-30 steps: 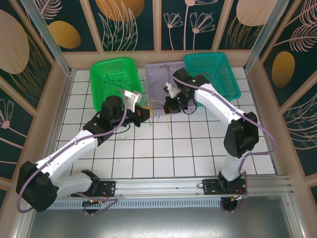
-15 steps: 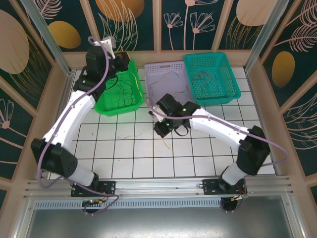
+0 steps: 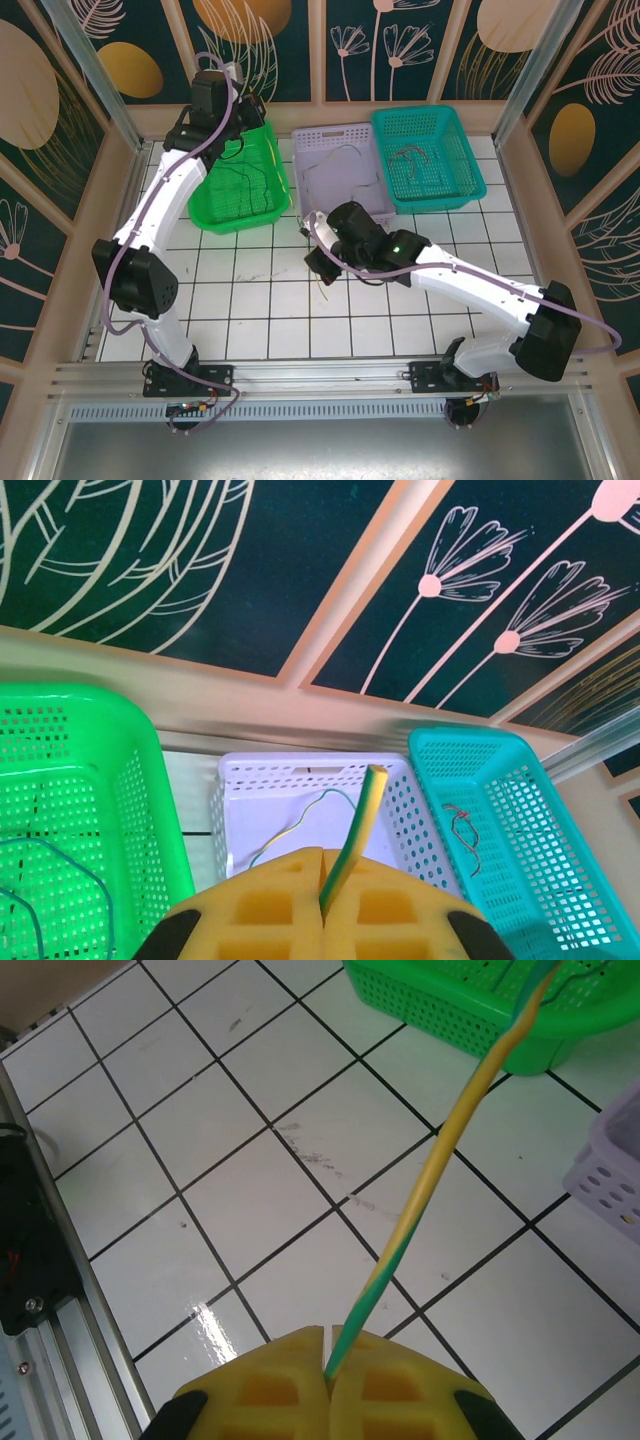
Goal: Untangle the cables
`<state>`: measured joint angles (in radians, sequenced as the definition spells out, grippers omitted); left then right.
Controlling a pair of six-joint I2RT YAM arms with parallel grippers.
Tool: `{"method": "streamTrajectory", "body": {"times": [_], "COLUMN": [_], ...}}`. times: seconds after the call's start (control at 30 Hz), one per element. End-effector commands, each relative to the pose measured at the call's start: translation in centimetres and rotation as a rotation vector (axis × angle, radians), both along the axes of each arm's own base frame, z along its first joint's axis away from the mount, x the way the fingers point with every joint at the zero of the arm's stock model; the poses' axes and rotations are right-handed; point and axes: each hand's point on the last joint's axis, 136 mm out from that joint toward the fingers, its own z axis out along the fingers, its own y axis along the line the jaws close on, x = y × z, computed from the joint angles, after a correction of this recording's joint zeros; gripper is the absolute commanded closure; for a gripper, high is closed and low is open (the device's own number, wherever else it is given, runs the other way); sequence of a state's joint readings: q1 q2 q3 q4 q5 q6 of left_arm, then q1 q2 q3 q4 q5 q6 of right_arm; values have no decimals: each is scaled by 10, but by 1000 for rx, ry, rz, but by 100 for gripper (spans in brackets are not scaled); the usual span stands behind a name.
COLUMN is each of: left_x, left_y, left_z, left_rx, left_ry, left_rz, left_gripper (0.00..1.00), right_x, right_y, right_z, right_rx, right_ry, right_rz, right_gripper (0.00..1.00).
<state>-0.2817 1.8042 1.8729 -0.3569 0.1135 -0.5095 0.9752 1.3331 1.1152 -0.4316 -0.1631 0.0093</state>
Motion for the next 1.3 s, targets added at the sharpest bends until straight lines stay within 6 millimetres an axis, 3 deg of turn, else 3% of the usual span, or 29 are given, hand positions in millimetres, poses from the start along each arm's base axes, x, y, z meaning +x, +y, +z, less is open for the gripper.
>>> {"method": "streamTrajectory", "body": {"times": [0.0, 0.17, 0.23, 0.27, 0.33, 0.4, 0.5, 0.63, 0.8, 0.97, 1.07, 1.27], "left_x": [27, 30, 30, 30, 31, 30, 26, 21, 2, -26, -42, -75], "left_y": [31, 11, -2, -9, -19, -19, -8, 14, 49, 59, 56, 47], "left_z": [42, 43, 48, 47, 45, 44, 49, 55, 59, 70, 60, 20], "left_rx": [-11, -78, -138, -169, -216, -234, -215, -145, -43, -22, -48, -128], "left_ry": [-167, -179, -178, -163, -131, -112, -116, -113, -109, -136, -111, -27], "left_rz": [92, 0, -67, -98, -141, -138, -82, 29, 179, 194, 161, 99], "left_gripper": [100, 100, 100, 92, 66, 53, 39, 29, 26, 27, 28, 33], "right_x": [-47, -50, -32, -21, 4, 29, 67, 107, 143, 169, 177, 186], "right_y": [-7, -1, -4, -7, -14, -22, -40, -66, -93, -118, -131, -143], "right_z": [-11, 3, 11, 19, 39, 59, 72, 74, 60, 44, 23, -25], "right_rx": [-47, 45, 91, 126, 192, 247, 277, 282, 182, 114, 52, -82], "right_ry": [159, 335, 375, 385, 384, 395, 425, 482, 474, 491, 527, 592], "right_rz": [140, 188, 137, 109, 45, -17, -141, -283, -410, -521, -564, -591], "right_gripper": [100, 100, 100, 100, 100, 100, 100, 100, 100, 100, 100, 100]}}
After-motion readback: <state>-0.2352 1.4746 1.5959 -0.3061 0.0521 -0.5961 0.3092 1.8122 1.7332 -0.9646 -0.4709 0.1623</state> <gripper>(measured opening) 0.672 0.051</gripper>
